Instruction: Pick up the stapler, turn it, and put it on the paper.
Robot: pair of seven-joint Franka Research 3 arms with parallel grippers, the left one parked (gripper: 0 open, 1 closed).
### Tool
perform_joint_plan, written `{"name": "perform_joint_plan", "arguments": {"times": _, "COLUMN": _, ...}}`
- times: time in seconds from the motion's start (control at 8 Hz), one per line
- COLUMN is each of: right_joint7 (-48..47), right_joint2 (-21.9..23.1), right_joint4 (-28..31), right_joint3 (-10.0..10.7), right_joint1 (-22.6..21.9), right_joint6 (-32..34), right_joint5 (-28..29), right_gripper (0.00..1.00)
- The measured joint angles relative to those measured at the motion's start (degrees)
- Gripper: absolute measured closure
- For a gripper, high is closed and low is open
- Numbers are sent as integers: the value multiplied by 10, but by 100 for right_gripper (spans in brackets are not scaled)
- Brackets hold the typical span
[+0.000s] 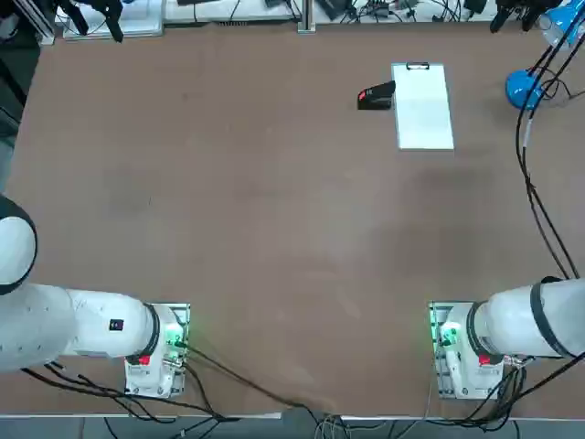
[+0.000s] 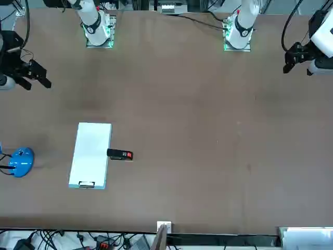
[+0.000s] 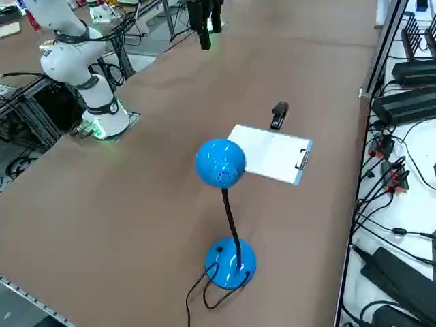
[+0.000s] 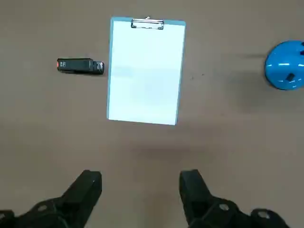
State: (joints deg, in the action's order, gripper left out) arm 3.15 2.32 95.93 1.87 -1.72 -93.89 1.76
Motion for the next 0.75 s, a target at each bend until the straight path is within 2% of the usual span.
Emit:
{"name": "perform_joint_plan", "arguments": {"times": 0.5, "right_joint7": -14, "right_joint2": -3, "right_joint4": 0, "right_joint3": -4, "right_joint1": -1, "right_joint6": 0, "right_joint5": -1, "right_gripper": 0}}
{"name": "perform_joint_plan", "arguments": {"times": 0.75, "right_joint7": -129, "right_joint2": -19, "right_joint4": 0, "right_joint3": -6, "right_joint1": -16, "right_joint6": -13, "right_joint5": 0, "right_gripper": 0}}
